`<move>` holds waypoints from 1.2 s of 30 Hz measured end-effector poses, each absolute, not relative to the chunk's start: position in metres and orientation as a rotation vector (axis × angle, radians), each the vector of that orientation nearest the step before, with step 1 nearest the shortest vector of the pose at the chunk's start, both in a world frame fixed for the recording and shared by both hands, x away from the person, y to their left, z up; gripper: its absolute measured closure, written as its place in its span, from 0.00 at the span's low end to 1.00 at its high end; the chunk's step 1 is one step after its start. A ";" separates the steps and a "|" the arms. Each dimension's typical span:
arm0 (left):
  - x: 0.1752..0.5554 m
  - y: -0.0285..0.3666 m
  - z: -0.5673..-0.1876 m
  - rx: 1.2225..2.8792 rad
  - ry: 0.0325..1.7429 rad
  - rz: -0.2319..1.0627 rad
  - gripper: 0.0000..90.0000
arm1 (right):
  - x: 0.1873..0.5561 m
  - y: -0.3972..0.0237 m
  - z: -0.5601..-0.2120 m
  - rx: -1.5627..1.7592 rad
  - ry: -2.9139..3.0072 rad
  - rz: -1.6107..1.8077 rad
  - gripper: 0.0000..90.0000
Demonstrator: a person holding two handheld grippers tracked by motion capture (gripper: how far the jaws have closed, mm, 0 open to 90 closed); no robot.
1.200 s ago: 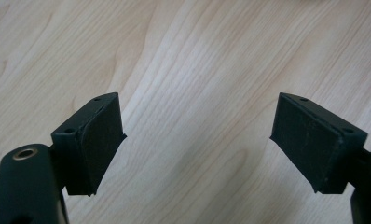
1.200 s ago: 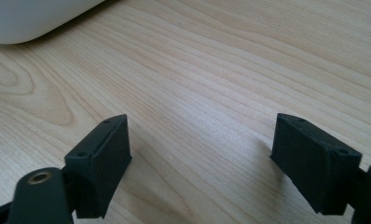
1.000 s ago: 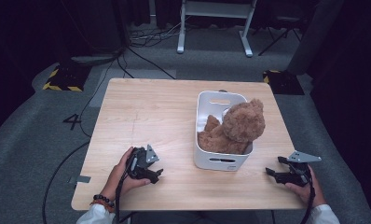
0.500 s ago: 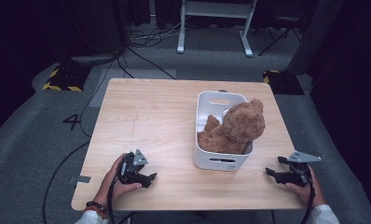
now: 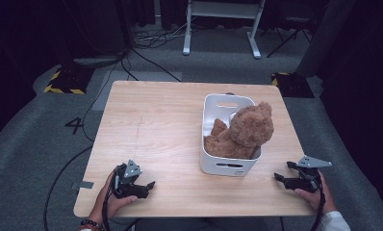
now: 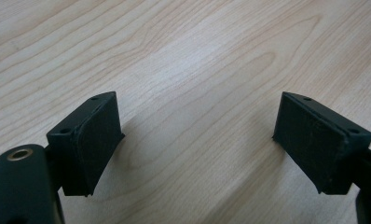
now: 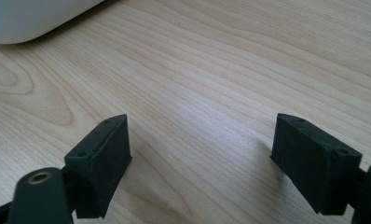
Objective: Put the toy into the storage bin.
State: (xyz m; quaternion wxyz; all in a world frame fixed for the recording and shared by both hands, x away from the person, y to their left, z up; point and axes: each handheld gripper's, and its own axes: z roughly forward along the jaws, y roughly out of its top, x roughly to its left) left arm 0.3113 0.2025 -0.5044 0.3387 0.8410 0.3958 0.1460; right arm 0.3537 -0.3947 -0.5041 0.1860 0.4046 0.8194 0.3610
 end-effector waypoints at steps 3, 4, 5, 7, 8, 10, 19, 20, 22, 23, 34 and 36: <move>0.311 0.203 -0.504 2.190 1.037 0.384 0.17 | 0.353 -0.395 -0.504 1.139 2.307 1.014 0.21; 0.311 0.203 -0.504 2.189 1.037 0.384 0.17 | 0.353 -0.395 -0.504 1.139 2.307 1.014 0.21; 0.311 0.203 -0.504 2.189 1.036 0.384 0.17 | 0.353 -0.394 -0.504 1.138 2.306 1.014 0.21; 0.311 0.203 -0.504 2.190 1.037 0.384 0.17 | 0.353 -0.394 -0.504 1.138 2.304 1.012 0.21; 0.311 0.203 -0.504 2.189 1.036 0.384 0.17 | 0.353 -0.394 -0.504 1.138 2.303 1.012 0.21; 0.311 0.203 -0.504 2.190 1.036 0.384 0.17 | 0.354 -0.395 -0.504 1.142 2.307 1.016 0.21; 0.311 0.202 -0.504 2.187 1.041 0.384 0.17 | 0.354 -0.395 -0.504 1.141 2.307 1.017 0.21; 0.311 0.202 -0.504 2.187 1.040 0.384 0.17 | 0.354 -0.395 -0.504 1.141 2.307 1.017 0.21; 0.311 0.202 -0.504 2.187 1.040 0.384 0.17 | 0.354 -0.395 -0.504 1.141 2.307 1.017 0.21; 0.311 0.202 -0.504 2.187 1.040 0.384 0.17 | 0.354 -0.395 -0.504 1.141 2.307 1.017 0.21; 0.314 0.202 -0.504 2.185 1.048 0.386 0.17 | 0.354 -0.395 -0.504 1.142 2.307 1.017 0.21; 0.314 0.202 -0.504 2.185 1.047 0.387 0.17 | 0.354 -0.395 -0.504 1.142 2.307 1.017 0.21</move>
